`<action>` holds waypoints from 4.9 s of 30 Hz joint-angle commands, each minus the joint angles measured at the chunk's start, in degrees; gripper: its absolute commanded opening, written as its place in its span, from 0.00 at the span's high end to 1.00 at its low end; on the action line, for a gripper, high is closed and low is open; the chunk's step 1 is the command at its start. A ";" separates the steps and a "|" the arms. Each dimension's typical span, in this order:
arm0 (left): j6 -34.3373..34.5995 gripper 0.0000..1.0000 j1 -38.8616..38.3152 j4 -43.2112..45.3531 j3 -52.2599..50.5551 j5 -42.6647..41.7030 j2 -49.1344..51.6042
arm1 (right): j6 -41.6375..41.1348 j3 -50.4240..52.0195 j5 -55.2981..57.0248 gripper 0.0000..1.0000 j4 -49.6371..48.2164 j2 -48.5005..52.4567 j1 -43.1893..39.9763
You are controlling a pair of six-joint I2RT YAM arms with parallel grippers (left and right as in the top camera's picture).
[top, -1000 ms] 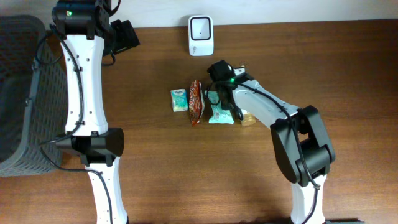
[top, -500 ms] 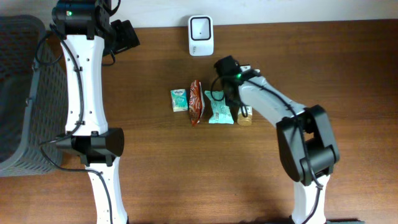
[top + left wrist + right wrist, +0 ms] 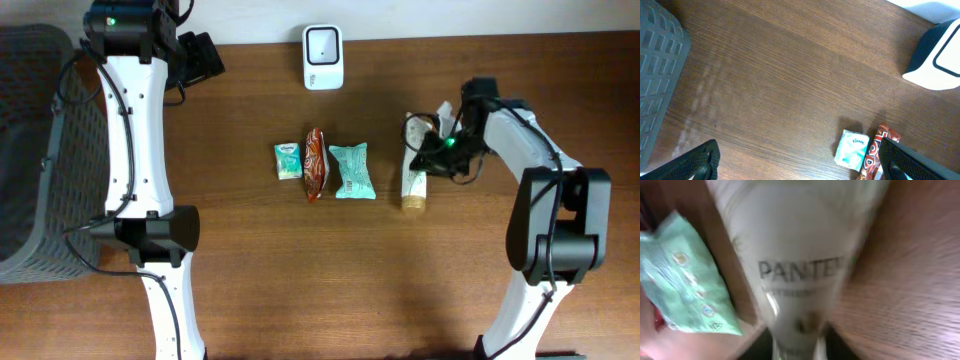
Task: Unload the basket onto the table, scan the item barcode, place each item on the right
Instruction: 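Lift the tube and carry it up to the scanner with the right gripper, then hold the tube in front of the scanner with the right gripper, then carry the tube to the right edge and set it down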
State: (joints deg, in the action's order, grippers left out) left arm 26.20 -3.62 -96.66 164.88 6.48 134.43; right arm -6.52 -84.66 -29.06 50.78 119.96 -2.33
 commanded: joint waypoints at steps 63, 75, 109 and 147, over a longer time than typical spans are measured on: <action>-0.11 0.01 0.04 -0.07 0.17 0.66 -0.31 | -61.48 -26.40 20.31 0.96 -56.94 13.73 21.97; -0.11 0.01 0.04 -0.07 0.17 0.66 -0.31 | -56.85 -26.80 17.62 0.96 -52.48 15.47 23.85; -0.11 0.01 0.04 -0.07 0.17 0.66 -0.28 | -10.21 -46.60 29.73 0.96 -21.64 21.77 24.33; -0.11 0.01 0.04 -0.07 0.17 0.66 -0.28 | -22.49 -40.50 35.39 0.96 8.76 16.31 -32.52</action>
State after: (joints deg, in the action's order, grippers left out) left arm 26.20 -3.64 -96.66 164.88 6.48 134.43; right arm -28.67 -126.43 5.52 60.36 136.03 -35.24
